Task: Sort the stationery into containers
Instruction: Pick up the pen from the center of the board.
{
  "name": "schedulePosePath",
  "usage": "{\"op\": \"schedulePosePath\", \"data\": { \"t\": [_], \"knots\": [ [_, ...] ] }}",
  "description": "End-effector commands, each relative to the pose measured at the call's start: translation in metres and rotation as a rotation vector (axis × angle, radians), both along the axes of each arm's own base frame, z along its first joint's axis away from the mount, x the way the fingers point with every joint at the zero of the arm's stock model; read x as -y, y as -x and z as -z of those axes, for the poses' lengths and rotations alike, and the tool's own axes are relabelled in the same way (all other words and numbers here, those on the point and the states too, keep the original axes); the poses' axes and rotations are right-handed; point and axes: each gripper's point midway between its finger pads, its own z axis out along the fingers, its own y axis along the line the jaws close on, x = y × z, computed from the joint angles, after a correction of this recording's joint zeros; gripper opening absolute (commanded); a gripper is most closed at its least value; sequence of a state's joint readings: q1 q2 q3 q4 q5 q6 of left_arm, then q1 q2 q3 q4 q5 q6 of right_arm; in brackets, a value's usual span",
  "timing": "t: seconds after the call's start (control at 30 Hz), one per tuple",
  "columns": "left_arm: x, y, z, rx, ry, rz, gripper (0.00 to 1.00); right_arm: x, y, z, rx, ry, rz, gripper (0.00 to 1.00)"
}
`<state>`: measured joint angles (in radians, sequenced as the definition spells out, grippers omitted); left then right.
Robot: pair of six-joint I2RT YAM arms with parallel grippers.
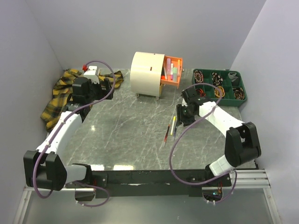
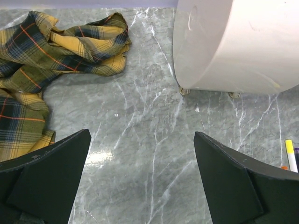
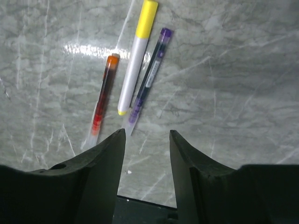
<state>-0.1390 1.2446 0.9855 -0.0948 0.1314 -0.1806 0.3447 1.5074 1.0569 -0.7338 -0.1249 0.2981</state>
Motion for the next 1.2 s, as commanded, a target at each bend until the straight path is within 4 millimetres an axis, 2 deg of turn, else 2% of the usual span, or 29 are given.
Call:
{"op": "schedulePosePath", "data": {
  "t": [0.0, 0.23, 0.57, 0.73, 0.9, 1.0, 1.03, 1.07, 1.13, 1.17],
  "knots": [
    [-0.004, 0.001, -0.016, 0.056, -0.018, -0.011, 0.99, -0.016, -0.025, -0.002, 0.034, -0.051, 0.02, 0.47],
    [-0.012, 0.001, -0.009, 0.039, -0.044, -0.03, 0.99, -0.017, -0.037, 0.027, -0.051, -0.008, 0.035, 0.44],
    [-0.015, -0.002, -0.005, 0.032, -0.054, -0.041, 0.99, -0.012, -0.034, 0.049, -0.103, 0.031, 0.036, 0.43],
    [-0.013, -0.005, -0.004, 0.028, -0.047, -0.039, 0.99, -0.009, -0.033, 0.062, -0.127, 0.061, 0.029, 0.39],
    [-0.014, -0.004, -0.002, 0.022, -0.048, -0.042, 0.99, -0.01, -0.041, 0.072, -0.134, 0.077, 0.013, 0.34],
    [-0.014, -0.004, -0.001, 0.021, -0.048, -0.04, 0.99, -0.01, -0.05, 0.071, -0.12, 0.087, 0.008, 0.26],
    [-0.014, -0.003, -0.001, 0.019, -0.047, -0.039, 0.99, -0.01, -0.051, 0.067, -0.111, 0.09, 0.007, 0.18],
    [-0.014, -0.003, -0.002, 0.022, -0.047, -0.039, 0.99, -0.007, -0.047, 0.063, -0.12, 0.1, 0.012, 0.13],
    [-0.015, -0.004, -0.006, 0.033, -0.045, -0.041, 0.99, -0.002, -0.042, 0.043, -0.088, 0.105, 0.027, 0.0],
    [-0.016, -0.004, -0.008, 0.037, -0.04, -0.04, 0.99, 0.003, -0.027, 0.041, -0.11, 0.112, 0.021, 0.0]
  ]
}}
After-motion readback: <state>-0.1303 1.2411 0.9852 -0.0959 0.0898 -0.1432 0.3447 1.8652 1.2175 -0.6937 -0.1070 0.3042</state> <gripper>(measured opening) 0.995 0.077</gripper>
